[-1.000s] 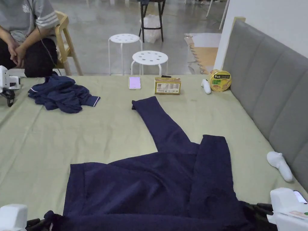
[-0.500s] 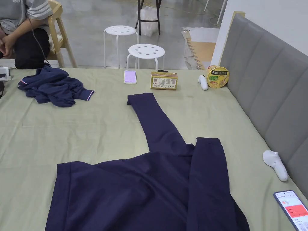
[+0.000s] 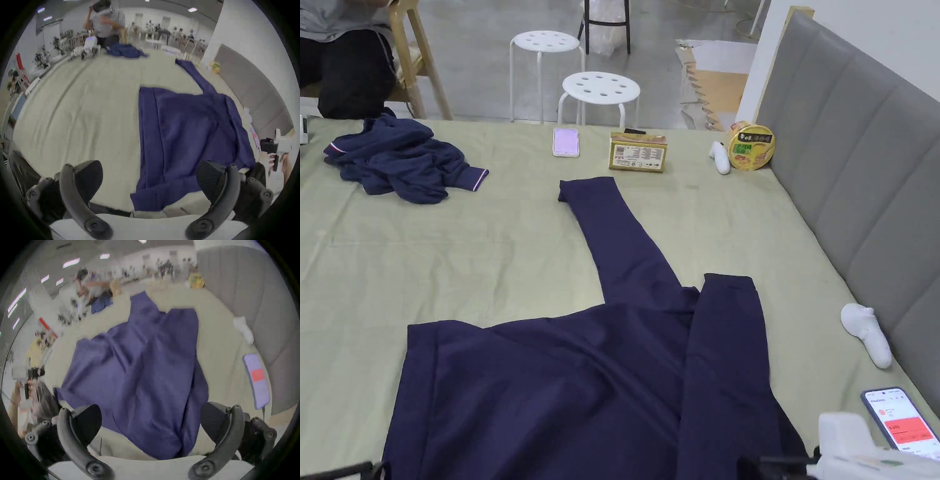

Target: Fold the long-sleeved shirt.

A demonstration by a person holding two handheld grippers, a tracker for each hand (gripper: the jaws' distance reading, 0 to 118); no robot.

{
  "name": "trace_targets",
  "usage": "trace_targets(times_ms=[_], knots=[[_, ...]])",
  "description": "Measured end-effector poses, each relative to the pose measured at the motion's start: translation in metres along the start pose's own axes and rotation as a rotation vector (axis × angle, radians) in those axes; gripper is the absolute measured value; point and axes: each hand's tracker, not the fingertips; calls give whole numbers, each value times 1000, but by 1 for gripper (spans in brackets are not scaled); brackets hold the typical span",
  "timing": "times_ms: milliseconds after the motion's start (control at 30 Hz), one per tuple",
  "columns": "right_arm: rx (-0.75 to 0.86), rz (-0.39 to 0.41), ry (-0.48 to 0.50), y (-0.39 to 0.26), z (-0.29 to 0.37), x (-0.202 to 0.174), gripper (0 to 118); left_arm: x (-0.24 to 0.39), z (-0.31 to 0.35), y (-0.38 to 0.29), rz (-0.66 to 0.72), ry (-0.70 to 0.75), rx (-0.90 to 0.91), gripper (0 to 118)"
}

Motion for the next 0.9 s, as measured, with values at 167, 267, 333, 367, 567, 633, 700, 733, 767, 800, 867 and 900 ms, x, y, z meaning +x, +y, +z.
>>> trace_targets(times_ms=[167,267,333,367,567,633,700,733,767,800,867,900], knots=[[161,50,-91,35,-2,-22,34,31,-14,24,20,27,137,13],[212,57,-112,40,-19,-32,0,44,-34,27,37,37,177,4],[202,53,-45,41,-34,-32,0,49,-50,29,17,30,197,3],[204,43,-60,40,-40,-34,0,53,-57,31,14,36,192,3],[189,-31,-93,54,-81,-26,2,56,-87,44,25,-3,158,3],[172,-34,-100,74,-102,-21,63,57,-98,52,21,-3,148,3],[143,-22,-106,102,-127,-18,118,54,-108,60,25,8,144,3],[157,-9,-58,118,-142,-16,117,58,-109,66,27,12,142,3],[149,-1,-86,133,-156,-12,118,57,-113,69,32,14,139,3],[129,19,-92,152,-170,-13,118,55,-119,72,40,16,134,3],[106,57,-98,183,-205,-9,118,52,-130,78,44,20,126,3],[74,65,-69,198,-224,-4,118,51,-136,80,45,27,117,3]])
